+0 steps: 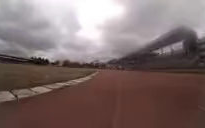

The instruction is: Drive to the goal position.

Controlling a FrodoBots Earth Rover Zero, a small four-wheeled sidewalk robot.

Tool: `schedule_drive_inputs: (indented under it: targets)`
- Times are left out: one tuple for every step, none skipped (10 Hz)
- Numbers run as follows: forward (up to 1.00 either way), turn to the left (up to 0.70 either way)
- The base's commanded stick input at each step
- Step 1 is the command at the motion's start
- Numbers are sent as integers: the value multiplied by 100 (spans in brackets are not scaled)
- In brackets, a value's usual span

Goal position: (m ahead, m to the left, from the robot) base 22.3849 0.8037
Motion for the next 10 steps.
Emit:
schedule_drive_inputs:
  targets:
    - [100, 0]
    - [100, 0]
    - [100, 0]
    - [100, 0]
    - [100, 0]
    - [100, 0]
    - [100, 0]
    - [100, 0]
    - [100, 0]
    - [100, 0]
